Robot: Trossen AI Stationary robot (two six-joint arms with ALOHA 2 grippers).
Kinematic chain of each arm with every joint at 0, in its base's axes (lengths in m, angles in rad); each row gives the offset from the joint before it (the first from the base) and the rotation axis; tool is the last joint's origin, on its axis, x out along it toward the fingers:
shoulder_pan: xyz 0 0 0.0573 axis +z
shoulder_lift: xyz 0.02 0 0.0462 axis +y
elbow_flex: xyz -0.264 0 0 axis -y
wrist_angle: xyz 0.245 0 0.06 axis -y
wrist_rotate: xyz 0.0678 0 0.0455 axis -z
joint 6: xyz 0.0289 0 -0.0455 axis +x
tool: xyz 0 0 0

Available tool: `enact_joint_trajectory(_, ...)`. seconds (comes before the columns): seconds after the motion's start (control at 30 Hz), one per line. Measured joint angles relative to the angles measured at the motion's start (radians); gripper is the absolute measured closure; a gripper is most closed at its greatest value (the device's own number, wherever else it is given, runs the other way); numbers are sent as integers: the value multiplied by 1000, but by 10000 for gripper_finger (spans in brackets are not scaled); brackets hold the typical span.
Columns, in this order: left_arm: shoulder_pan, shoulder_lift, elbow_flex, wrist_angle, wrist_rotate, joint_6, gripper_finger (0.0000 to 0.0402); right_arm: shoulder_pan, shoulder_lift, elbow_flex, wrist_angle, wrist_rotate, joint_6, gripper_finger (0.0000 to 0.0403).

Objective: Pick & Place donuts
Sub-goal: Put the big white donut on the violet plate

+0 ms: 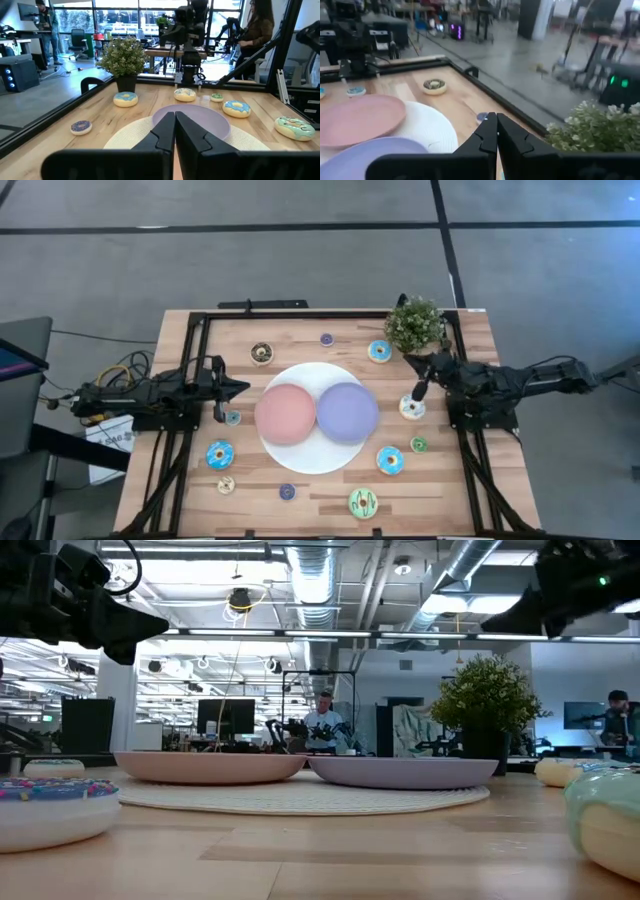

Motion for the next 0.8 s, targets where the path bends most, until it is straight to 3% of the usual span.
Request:
enact_joint_trajectory(0.27, 0, 0, 0, 0, 0, 0, 398, 0, 271, 347, -471, 15, 406, 403)
enact_joint_trajectory(0.47, 0, 0, 0, 0, 0, 0, 398, 0, 425, 580, -876, -161, 754, 403)
enact_joint_trajectory(0.63, 0, 0, 0, 0, 0, 0, 398, 0, 501, 627, -1001, -314, 826, 393)
enact_joint_trajectory(0.8, 0, 0, 0, 0, 0, 0, 398, 0, 551, 626, -1064, -385, 900, 337)
